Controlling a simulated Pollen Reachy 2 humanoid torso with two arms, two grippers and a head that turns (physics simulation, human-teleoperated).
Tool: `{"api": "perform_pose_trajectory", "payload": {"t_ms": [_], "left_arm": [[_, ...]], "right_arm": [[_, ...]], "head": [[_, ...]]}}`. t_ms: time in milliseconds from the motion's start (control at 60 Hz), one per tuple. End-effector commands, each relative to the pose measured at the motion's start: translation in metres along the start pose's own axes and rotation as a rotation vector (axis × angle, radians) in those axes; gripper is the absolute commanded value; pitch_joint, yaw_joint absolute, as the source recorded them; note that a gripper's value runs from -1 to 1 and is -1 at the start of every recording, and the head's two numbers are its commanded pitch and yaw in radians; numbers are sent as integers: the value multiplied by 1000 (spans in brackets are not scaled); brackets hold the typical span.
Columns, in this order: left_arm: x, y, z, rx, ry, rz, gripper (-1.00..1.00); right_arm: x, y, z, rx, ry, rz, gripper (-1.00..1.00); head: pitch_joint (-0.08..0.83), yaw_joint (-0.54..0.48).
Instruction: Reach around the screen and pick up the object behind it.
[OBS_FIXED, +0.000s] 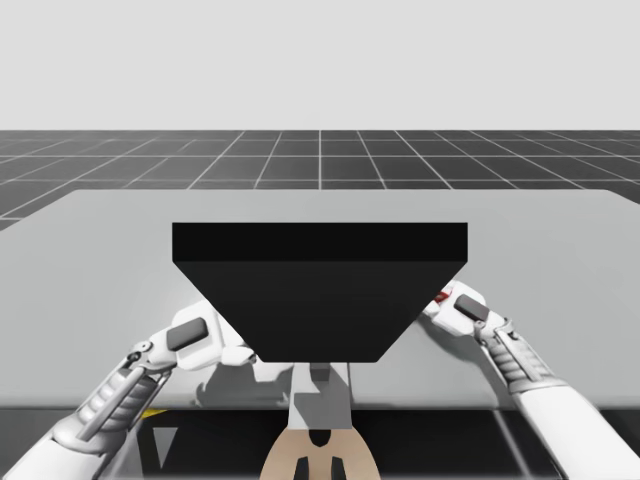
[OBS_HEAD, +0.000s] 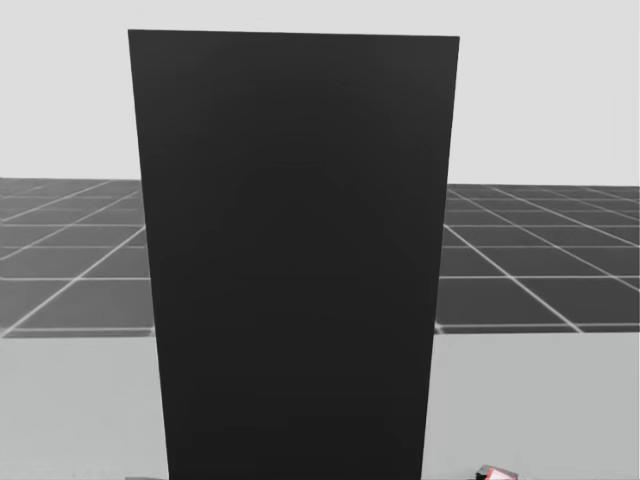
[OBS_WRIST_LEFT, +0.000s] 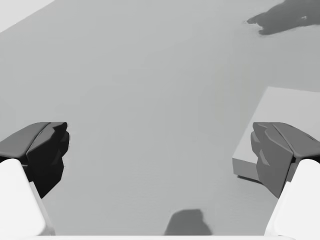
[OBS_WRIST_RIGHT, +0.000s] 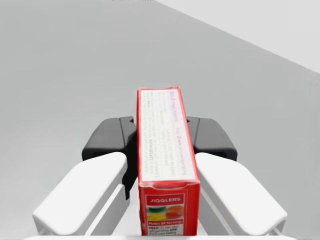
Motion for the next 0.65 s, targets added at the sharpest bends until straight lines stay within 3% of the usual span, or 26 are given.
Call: {"api": "perform_pose_trajectory", "payload": {"t_ms": [17,117,433,650], "left_arm": [[1,4,3,15,-5,2,-1000],[1,6,5,25,-8,2,-1000],[1,10,9,44,-11,4,-1000],[1,12,11,51,-11,6,-1000]], "right_arm": [[13,-23,24,-69,-40,21,1000],[29,-32,31,-98,-68,36,1000],[115,-71,54,-224,-210,147,1000],[173,-86,57,-295,-298,202,1000]], "head": [[97,-45],[98,-43],[92,-38],[92,-38]]}}
